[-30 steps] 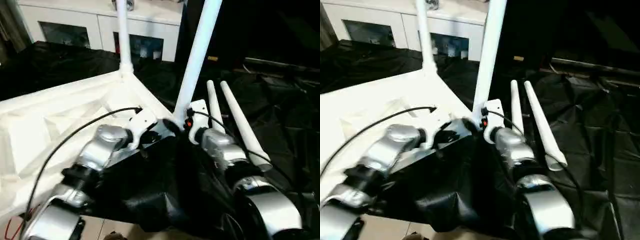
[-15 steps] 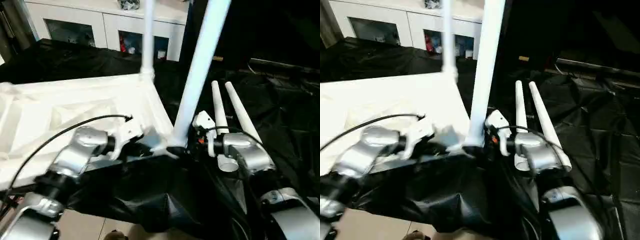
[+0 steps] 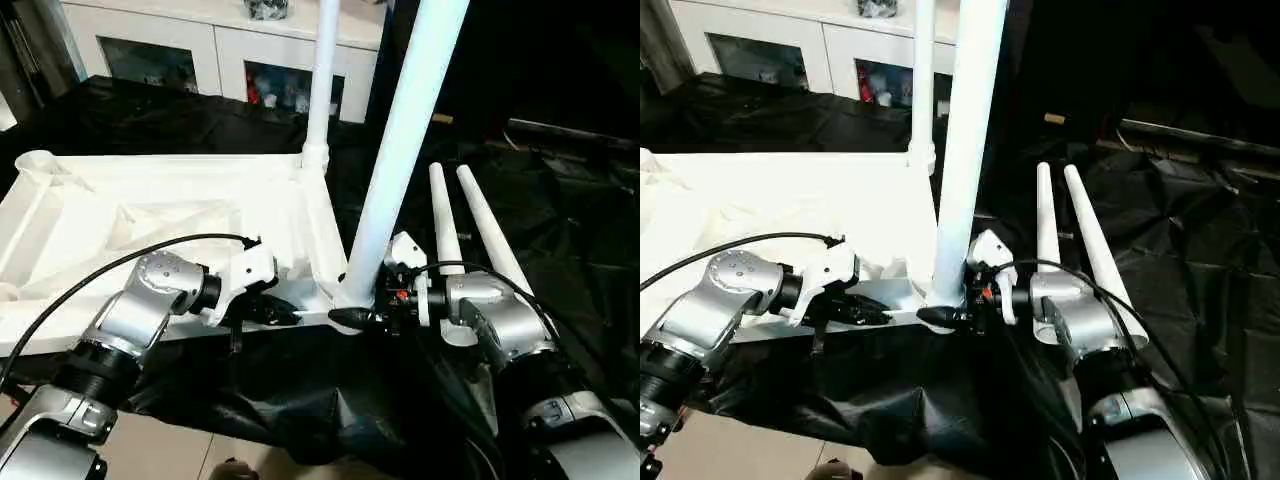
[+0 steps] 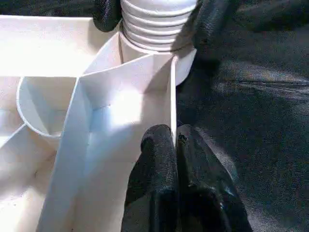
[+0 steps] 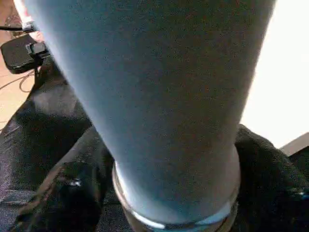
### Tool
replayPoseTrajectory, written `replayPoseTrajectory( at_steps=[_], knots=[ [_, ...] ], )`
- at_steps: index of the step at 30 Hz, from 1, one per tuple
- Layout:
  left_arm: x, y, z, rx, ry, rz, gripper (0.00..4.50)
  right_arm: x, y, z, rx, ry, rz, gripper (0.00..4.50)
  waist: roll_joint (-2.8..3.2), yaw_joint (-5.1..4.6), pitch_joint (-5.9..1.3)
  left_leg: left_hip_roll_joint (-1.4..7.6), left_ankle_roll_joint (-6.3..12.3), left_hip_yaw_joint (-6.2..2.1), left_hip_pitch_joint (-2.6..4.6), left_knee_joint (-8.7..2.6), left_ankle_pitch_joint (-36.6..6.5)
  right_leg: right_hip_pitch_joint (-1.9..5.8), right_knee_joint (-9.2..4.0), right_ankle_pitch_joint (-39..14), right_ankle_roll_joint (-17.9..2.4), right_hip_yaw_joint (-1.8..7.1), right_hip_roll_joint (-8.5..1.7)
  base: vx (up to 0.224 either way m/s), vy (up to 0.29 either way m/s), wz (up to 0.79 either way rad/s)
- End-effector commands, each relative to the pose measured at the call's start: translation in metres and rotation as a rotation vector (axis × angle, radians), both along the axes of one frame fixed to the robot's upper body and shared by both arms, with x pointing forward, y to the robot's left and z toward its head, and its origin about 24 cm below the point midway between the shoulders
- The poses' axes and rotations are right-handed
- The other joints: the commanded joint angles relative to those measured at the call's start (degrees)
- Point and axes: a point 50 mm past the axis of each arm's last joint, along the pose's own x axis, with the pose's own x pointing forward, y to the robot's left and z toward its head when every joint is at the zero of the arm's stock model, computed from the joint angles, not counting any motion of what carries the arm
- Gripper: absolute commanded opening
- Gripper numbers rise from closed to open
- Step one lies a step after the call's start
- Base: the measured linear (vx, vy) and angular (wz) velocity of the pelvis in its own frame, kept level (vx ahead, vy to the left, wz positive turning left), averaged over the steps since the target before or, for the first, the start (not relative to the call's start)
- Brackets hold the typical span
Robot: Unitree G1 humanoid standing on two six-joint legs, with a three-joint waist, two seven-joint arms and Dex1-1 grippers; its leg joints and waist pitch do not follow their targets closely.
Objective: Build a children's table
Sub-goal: Rotate leg to tighten
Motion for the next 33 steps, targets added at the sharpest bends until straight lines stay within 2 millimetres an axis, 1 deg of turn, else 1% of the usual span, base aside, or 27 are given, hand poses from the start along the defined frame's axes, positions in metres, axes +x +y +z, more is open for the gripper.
replayPoseTrajectory(
  at_steps=[1,2,3,5,6,7,8,9,10,11,12,13,14,16,17,18,19,20,21,23,24,25,26,27,28,29,33],
  knots=[
    [0.001,-0.010,0.009,-0.047,-0.040,-0.037,0.00,-0.003,0.004,-0.001,-0.009,-0.003,0.014,3.19,0.55,-0.18,-3.87,1.08,0.69,0.03,0.72,-3.77,-10.1,3.23,-4.37,-10.4,-9.2,3.55,-4.96,0.000,0.000,0.00],
    [0.001,-0.010,0.008,-0.050,-0.040,-0.034,0.00,-0.002,0.005,-0.002,-0.012,-0.005,0.004,3.19,0.55,-0.18,-3.86,1.09,0.66,0.02,0.71,-3.79,-10.1,3.22,-4.34,-10.4,-9.2,3.54,-4.96,0.000,0.000,0.00],
    [0.001,-0.011,0.008,-0.053,-0.041,-0.027,0.00,-0.002,0.005,-0.003,-0.013,-0.007,-0.013,2.98,0.46,-0.21,-3.84,1.06,0.59,0.01,0.65,-3.79,-9.9,3.25,-4.36,-10.5,-9.1,3.56,-4.97,0.000,0.000,0.00],
    [0.006,-0.016,0.007,-0.071,-0.056,0.026,0.00,0.005,0.010,-0.008,0.011,0.000,-0.136,2.91,0.43,-0.31,-3.80,1.07,0.48,0.00,0.67,-3.82,-10.2,3.17,-4.45,-11.5,-8.8,3.55,-5.05,0.000,0.000,0.00],
    [0.008,-0.018,0.007,-0.075,-0.063,0.048,0.00,0.007,0.011,-0.010,0.017,0.005,-0.177,2.87,0.51,-0.48,-3.69,1.04,-0.01,-0.01,0.76,-3.89,-10.8,2.97,-4.59,-12.7,-8.7,3.58,-5.07,0.000,0.000,0.00],
    [0.010,-0.019,0.007,-0.078,-0.071,0.071,0.00,0.009,0.012,-0.011,0.023,0.010,-0.217,2.87,0.48,-0.55,-3.75,1.06,-0.48,-0.13,0.77,-3.96,-11.3,3.08,-4.72,-14.2,-8.4,3.53,-5.29,0.000,0.000,0.00],
    [0.012,-0.021,0.007,-0.084,-0.077,0.098,0.00,0.011,0.014,-0.013,0.028,0.017,-0.255,2.84,0.37,-0.67,-3.72,1.01,-0.61,-0.18,0.70,-4.01,-11.4,3.19,-4.75,-14.6,-8.2,3.47,-5.16,0.000,0.000,0.00],
    [0.019,-0.026,0.007,-0.093,-0.092,0.163,0.00,0.016,0.017,-0.017,0.042,0.035,-0.351,2.83,0.40,-0.73,-3.75,0.99,-0.65,-0.13,0.85,-3.96,-11.3,3.09,-4.83,-14.6,-8.0,3.54,-5.14,0.000,0.000,0.00],
    [0.022,-0.028,0.008,-0.097,-0.099,0.196,0.00,0.018,0.020,-0.019,0.047,0.046,-0.403,2.82,0.33,-1.12,-3.57,0.89,-0.86,-0.03,0.85,-4.01,-11.4,2.89,-4.87,-15.2,-8.1,3.61,-5.05,0.000,0.000,0.00],
    [0.026,-0.032,0.008,-0.100,-0.111,0.241,0.00,0.021,0.023,-0.022,0.044,0.061,-0.475,2.82,0.40,-1.11,-3.55,0.85,-1.09,-0.10,0.97,-4.02,-11.9,2.90,-5.10,-16.5,-7.9,3.56,-5.21,0.000,0.000,0.00],
    [0.031,-0.038,0.009,-0.103,-0.128,0.297,0.00,0.024,0.028,-0.027,0.036,0.081,-0.567,2.81,0.38,-1.39,-3.66,0.85,-1.66,-0.07,1.05,-3.99,-11.8,2.80,-5.00,-17.1,-7.9,3.60,-5.18,0.000,0.000,0.00],
    [0.033,-0.039,0.009,-0.103,-0.133,0.313,0.00,0.025,0.029,-0.028,0.031,0.086,-0.594,2.81,0.39,-1.52,-3.60,0.84,-1.93,-0.22,1.03,-4.07,-12.2,2.98,-5.21,-18.2,-7.5,3.51,-5.26,0.000,0.000,0.00],
    [0.033,-0.039,0.009,-0.103,-0.133,0.313,0.00,0.025,0.029,-0.028,0.031,0.086,-0.594,2.81,0.37,-1.54,-3.67,0.82,-1.81,-0.21,0.98,-4.03,-12.0,3.09,-5.23,-18.0,-7.3,3.55,-5.30,0.000,0.000,0.00],
    [0.039,-0.057,0.010,-0.132,-0.146,0.385,0.00,0.027,0.047,-0.034,-0.004,0.092,-0.697,2.81,0.44,-1.70,-3.63,0.81,-1.43,-0.15,0.92,-4.07,-11.8,2.94,-5.14,-16.6,-7.4,3.60,-5.20,0.000,0.000,0.00],
    [0.040,-0.061,0.010,-0.135,-0.149,0.396,0.00,0.027,0.051,-0.035,-0.007,0.088,-0.708,2.81,0.41,-1.85,-3.66,0.77,-1.60,-0.07,0.94,-4.03,-11.7,2.88,-5.13,-16.6,-7.4,3.61,-5.16,0.000,0.000,0.00],
    [0.041,-0.065,0.010,-0.137,-0.154,0.405,0.00,0.028,0.056,-0.034,-0.004,0.080,-0.712,2.81,0.45,-1.77,-3.74,0.80,-1.67,-0.12,1.10,-4.03,-11.7,2.95,-5.10,-16.4,-7.4,3.59,-5.20,0.000,0.000,0.00],
    [0.041,-0.071,0.010,-0.138,-0.158,0.410,0.00,0.029,0.062,-0.031,0.019,0.074,-0.711,3.37,0.52,-1.66,-3.67,0.80,-1.37,-0.04,1.17,-4.00,-11.9,2.82,-5.17,-16.0,-7.3,3.63,-5.11,0.000,0.000,0.00],
    [0.041,-0.073,0.010,-0.139,-0.159,0.406,0.00,0.029,0.064,-0.030,0.031,0.074,-0.705,3.37,0.51,-1.63,-3.77,0.84,-1.26,-0.05,1.12,-3.99,-11.9,2.91,-5.06,-15.4,-7.4,3.65,-5.16,0.000,0.000,0.00],
    [0.040,-0.076,0.010,-0.142,-0.161,0.396,0.00,0.030,0.067,-0.027,0.049,0.069,-0.692,3.51,0.43,-1.63,-3.78,0.77,-0.89,-0.07,0.85,-4.02,-11.5,3.14,-4.95,-14.3,-7.3,3.65,-5.11,0.000,0.000,0.00],
    [0.039,-0.079,0.011,-0.146,-0.163,0.378,0.00,0.031,0.069,-0.023,0.067,0.059,-0.669,3.57,0.53,-1.66,-3.84,0.81,-0.53,-0.08,0.82,-4.03,-11.1,3.14,-4.81,-13.0,-7.6,3.64,-5.07,0.000,0.000,0.00],
    [0.038,-0.079,0.011,-0.146,-0.165,0.367,0.00,0.031,0.070,-0.022,0.071,0.056,-0.660,3.68,0.73,-1.63,-3.82,0.75,-0.32,-0.03,0.83,-3.96,-11.0,3.14,-4.78,-12.3,-7.8,3.67,-5.03,0.000,0.000,0.00],
    [0.038,-0.078,0.011,-0.145,-0.164,0.359,0.00,0.032,0.069,-0.021,0.071,0.049,-0.646,3.79,0.62,-1.67,-3.80,0.74,-0.21,-0.04,0.77,-4.00,-11.0,3.21,-4.80,-12.3,-7.8,3.64,-5.01,0.000,0.000,0.00],
    [0.037,-0.075,0.010,-0.143,-0.163,0.348,0.00,0.032,0.067,-0.019,0.067,0.029,-0.624,3.79,0.83,-1.64,-3.79,0.75,-0.23,-0.07,0.80,-4.01,-11.2,3.19,-4.80,-12.5,-7.8,3.63,-5.01,0.000,0.000,0.00],
    [0.036,-0.073,0.010,-0.145,-0.160,0.340,0.00,0.032,0.066,-0.019,0.067,0.023,-0.608,3.95,0.68,-1.69,-3.82,0.76,-0.14,-0.05,0.77,-4.00,-11.3,3.27,-4.85,-12.6,-7.8,3.64,-5.06,0.000,0.000,0.00],
    [0.035,-0.071,0.010,-0.143,-0.154,0.332,0.00,0.032,0.065,-0.018,0.066,0.015,-0.587,4.03,0.70,-1.70,-3.79,0.78,-0.08,-0.06,0.76,-4.02,-11.4,3.25,-4.89,-12.9,-7.8,3.64,-5.09,0.000,0.000,0.00],
    [0.033,-0.068,0.009,-0.140,-0.150,0.311,0.00,0.032,0.062,-0.017,0.062,0.000,-0.551,4.03,0.80,-1.66,-3.82,0.78,0.00,-0.09,0.76,-4.00,-11.6,3.31,-4.92,-13.1,-7.9,3.61,-5.15,0.000,0.000,0.00],
    [0.026,-0.058,0.007,-0.135,-0.127,0.244,0.00,0.028,0.050,-0.015,0.064,-0.021,-0.419,4.03,0.57,-1.77,-3.87,0.82,1.00,-0.08,0.50,-3.90,-10.3,3.59,-4.61,-10.8,-8.8,3.61,-5.04,0.000,0.000,0.00]
  ],
)
